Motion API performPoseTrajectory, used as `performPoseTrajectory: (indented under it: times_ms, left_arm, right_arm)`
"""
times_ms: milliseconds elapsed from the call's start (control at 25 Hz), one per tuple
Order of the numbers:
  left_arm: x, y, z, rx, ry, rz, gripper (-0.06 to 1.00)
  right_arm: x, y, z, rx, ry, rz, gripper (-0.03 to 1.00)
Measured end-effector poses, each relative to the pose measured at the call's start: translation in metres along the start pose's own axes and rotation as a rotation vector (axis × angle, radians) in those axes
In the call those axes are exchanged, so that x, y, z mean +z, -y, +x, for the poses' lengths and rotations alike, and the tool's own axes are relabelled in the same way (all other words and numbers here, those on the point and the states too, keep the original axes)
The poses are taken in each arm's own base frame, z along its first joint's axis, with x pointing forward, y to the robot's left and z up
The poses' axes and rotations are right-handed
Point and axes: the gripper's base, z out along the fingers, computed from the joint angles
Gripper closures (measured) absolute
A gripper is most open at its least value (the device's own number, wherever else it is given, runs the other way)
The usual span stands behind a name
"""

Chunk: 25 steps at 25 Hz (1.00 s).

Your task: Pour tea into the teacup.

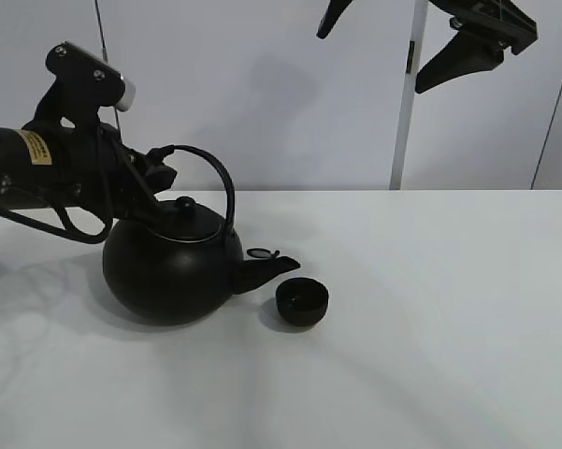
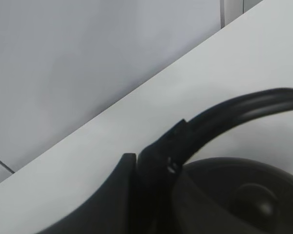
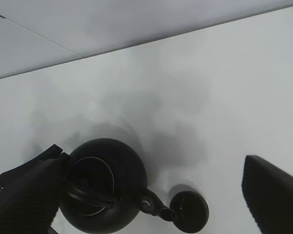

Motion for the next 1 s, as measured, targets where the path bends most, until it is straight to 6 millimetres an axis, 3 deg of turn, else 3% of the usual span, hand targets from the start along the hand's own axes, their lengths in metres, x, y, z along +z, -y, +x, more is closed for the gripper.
performPoseTrajectory:
  times_ms: [1000]
  left_arm:
    - [0.0063,-0.0007,-0.0086,0.094,-0.003,0.042,0.84]
  right_arm:
    - [0.0000,0.0000,0.0000,0.000,0.000,0.000,0.27]
